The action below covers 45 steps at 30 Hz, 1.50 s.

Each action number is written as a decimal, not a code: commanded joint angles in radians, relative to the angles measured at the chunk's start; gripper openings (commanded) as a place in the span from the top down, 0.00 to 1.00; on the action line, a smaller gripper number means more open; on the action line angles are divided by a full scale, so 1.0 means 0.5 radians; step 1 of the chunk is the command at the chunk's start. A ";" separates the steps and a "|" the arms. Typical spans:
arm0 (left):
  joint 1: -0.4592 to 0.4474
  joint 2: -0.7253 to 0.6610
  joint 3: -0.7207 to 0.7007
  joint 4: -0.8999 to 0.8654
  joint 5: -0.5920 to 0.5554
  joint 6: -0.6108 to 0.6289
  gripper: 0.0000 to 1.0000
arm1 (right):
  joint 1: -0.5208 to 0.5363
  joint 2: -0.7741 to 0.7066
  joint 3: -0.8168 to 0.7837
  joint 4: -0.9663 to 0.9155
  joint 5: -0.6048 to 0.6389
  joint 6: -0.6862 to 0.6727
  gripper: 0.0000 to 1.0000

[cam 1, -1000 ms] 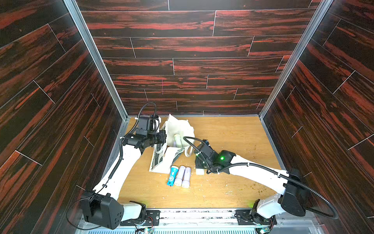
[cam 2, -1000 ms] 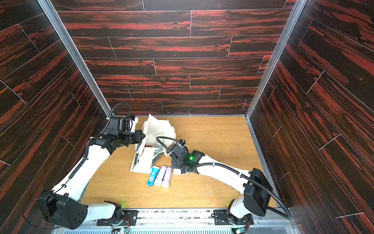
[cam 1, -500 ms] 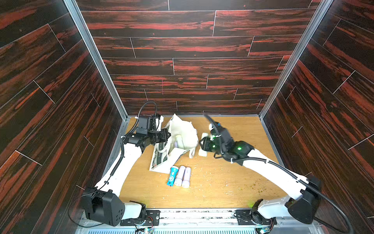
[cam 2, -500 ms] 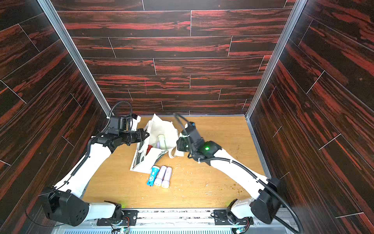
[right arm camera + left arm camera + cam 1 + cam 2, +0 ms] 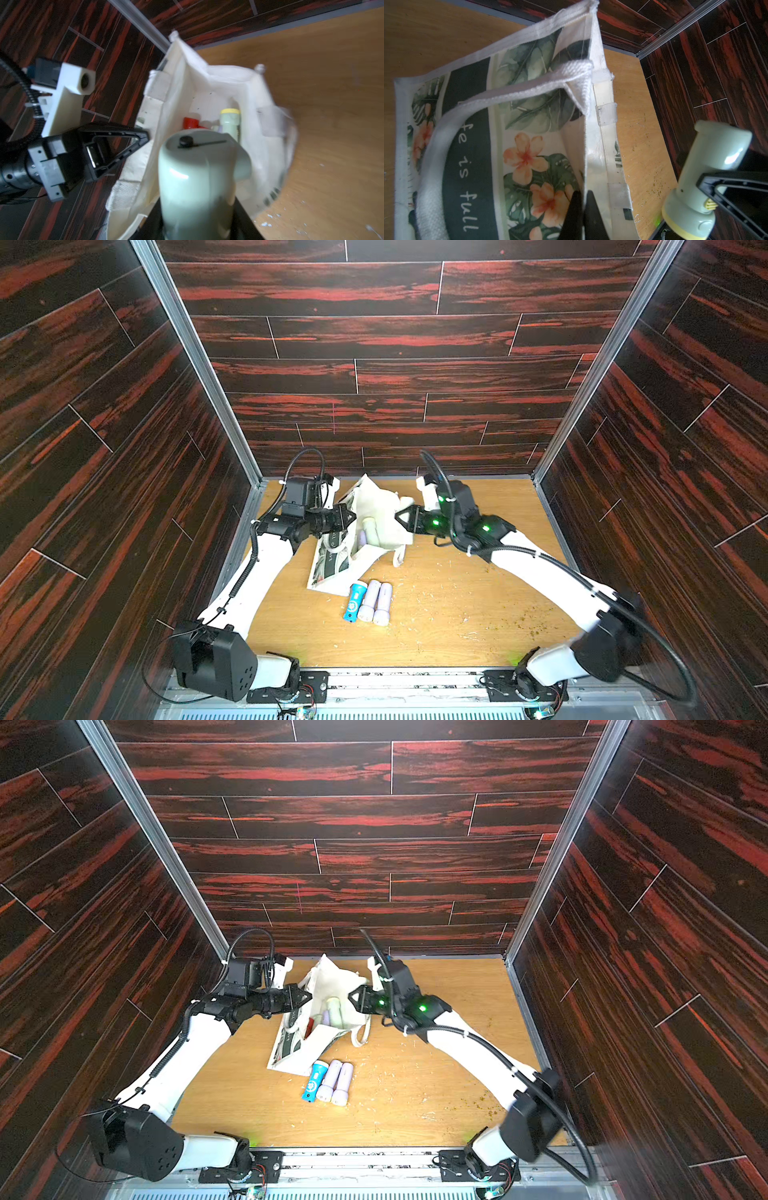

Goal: Put the flashlights into the tote bags
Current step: Place the flashlight in the canvas bag.

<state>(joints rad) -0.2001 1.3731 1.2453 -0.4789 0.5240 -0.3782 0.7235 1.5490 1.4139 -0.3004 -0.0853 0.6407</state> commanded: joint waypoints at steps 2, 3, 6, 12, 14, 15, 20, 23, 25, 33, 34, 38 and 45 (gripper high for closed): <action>0.012 -0.006 -0.013 0.054 0.082 0.014 1.00 | 0.007 0.181 0.160 -0.060 -0.127 -0.090 1.00; 0.010 -0.004 -0.015 0.050 0.085 0.018 1.00 | 0.005 0.219 0.197 -0.083 -0.112 -0.109 1.00; 0.010 -0.004 -0.015 0.050 0.087 0.020 1.00 | 0.003 0.353 0.360 -0.206 -0.072 -0.196 1.00; 0.012 0.001 -0.007 0.050 0.083 0.016 1.00 | 0.001 0.547 0.530 -0.307 -0.154 -0.391 1.00; 0.014 0.006 -0.003 0.047 0.073 0.015 1.00 | 0.002 0.580 0.544 -0.326 -0.174 -0.461 1.00; 0.013 0.007 0.004 0.044 0.071 0.014 1.00 | 0.004 0.592 0.545 -0.335 -0.181 -0.497 1.00; 0.011 0.023 0.031 0.041 0.084 0.014 1.00 | 0.001 0.663 0.559 -0.368 -0.185 -0.620 1.00; 0.013 0.033 0.037 0.044 0.092 0.011 1.00 | 0.010 0.736 0.591 -0.367 -0.223 -0.633 1.00; 0.011 0.033 0.032 0.047 0.093 0.004 1.00 | 0.025 0.788 0.619 -0.366 -0.222 -0.636 1.00; 0.008 0.033 0.046 0.038 0.102 -0.004 1.00 | 0.092 0.954 0.718 -0.386 -0.167 -0.655 1.00; 0.008 0.035 0.048 0.038 0.106 -0.006 1.00 | 0.095 0.968 0.729 -0.392 -0.162 -0.656 1.00; 0.010 0.042 0.053 0.041 0.115 -0.011 1.00 | 0.103 1.042 0.772 -0.415 -0.174 -0.649 1.00; 0.009 0.042 0.049 0.041 0.114 -0.009 1.00 | 0.105 1.142 0.796 -0.395 -0.148 -0.469 1.00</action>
<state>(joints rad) -0.2001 1.3888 1.2457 -0.4702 0.5652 -0.3859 0.7731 2.0785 1.7866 -0.4942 -0.1635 0.3668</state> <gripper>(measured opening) 0.074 0.400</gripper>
